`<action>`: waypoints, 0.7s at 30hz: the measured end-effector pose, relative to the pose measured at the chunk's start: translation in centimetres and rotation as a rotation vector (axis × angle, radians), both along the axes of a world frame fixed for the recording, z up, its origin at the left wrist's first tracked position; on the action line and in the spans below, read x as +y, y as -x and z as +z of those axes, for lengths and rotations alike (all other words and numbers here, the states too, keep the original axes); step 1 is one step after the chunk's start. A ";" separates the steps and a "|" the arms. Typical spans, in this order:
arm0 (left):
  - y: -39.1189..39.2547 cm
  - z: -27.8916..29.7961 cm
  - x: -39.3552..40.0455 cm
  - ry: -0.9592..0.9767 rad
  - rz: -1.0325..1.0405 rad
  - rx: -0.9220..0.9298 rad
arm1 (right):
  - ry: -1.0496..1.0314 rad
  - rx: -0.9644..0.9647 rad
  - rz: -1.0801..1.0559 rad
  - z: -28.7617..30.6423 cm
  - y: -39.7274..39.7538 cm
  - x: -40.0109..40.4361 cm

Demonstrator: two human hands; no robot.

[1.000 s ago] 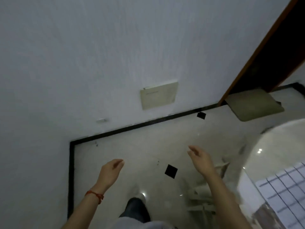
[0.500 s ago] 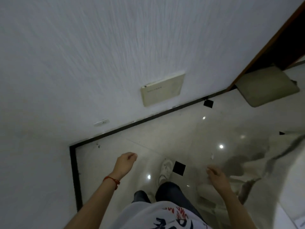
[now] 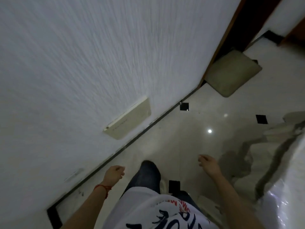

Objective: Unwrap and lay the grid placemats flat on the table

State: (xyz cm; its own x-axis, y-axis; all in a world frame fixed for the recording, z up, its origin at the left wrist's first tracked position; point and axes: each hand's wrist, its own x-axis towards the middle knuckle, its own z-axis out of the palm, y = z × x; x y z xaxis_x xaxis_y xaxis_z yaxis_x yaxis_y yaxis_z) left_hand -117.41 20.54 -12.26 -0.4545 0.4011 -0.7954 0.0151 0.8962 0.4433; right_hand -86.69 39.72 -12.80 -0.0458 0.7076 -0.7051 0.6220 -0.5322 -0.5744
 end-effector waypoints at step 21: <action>-4.6 0.2 53.7 0.032 -0.674 -0.139 | 0.267 0.003 -0.801 -3.3 -6.2 15.2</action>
